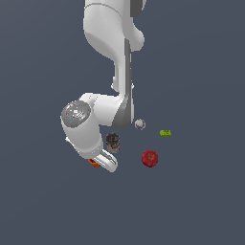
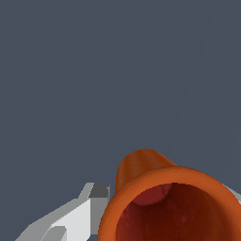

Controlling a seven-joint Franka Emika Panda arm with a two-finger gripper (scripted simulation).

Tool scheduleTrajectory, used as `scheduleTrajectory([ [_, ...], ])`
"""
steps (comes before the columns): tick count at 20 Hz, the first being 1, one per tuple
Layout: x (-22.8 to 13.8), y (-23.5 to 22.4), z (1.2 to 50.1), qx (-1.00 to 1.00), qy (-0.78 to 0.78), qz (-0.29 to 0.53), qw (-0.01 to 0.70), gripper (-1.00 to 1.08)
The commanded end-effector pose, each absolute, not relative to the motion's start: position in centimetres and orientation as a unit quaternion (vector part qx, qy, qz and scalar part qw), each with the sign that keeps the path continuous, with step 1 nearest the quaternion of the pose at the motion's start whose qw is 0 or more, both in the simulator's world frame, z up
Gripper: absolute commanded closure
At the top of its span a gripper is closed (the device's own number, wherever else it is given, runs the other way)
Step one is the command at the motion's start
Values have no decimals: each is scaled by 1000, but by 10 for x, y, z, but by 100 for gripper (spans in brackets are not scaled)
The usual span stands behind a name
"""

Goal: Pick up a designated object from a clutter of objects.

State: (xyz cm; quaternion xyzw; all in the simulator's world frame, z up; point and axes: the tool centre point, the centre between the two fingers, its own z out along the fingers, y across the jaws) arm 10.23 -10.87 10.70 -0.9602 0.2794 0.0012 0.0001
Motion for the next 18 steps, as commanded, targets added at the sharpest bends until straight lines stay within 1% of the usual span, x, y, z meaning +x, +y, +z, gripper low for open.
scheduleTrajectory([
  [1, 91, -110, 127, -960, 279, 0, 1, 108],
  [18, 7, -120, 271, -960, 280, 0, 1, 108],
])
